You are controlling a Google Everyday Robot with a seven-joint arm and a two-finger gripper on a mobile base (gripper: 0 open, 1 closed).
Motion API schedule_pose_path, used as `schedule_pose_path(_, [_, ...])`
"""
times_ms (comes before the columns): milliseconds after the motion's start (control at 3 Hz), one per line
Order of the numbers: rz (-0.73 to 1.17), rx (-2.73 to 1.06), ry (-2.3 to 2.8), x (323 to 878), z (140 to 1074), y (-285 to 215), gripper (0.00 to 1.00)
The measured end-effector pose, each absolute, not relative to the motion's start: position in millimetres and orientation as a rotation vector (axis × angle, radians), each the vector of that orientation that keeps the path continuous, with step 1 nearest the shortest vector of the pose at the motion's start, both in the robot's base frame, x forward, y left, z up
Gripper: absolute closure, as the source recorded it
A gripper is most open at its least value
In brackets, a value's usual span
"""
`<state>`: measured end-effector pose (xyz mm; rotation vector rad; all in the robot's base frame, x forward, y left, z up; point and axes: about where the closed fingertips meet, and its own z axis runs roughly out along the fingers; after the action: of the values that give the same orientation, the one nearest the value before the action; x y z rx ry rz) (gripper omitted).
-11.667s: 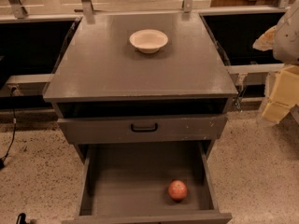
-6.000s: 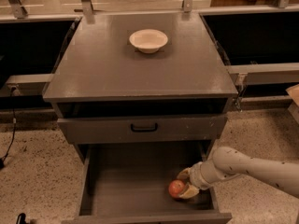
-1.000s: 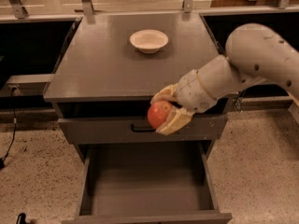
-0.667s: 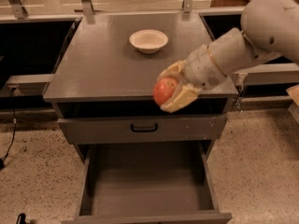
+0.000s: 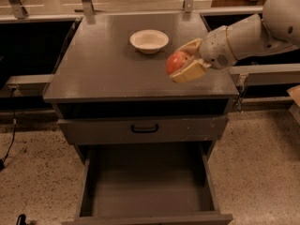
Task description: Pick apple from middle drawer and place on counter
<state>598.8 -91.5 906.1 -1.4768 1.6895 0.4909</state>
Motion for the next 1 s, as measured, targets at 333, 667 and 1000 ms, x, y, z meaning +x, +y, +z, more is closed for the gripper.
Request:
schedule_pose_path(333, [0.436,-1.354,1.798,648,891,-108,0.74])
schedule_pose_path(667, [0.379,-1.314,1.917,669,862,-130,0.5])
schedule_pose_path(1000, [0.364,-1.355,1.98,676,835,-141,0.27])
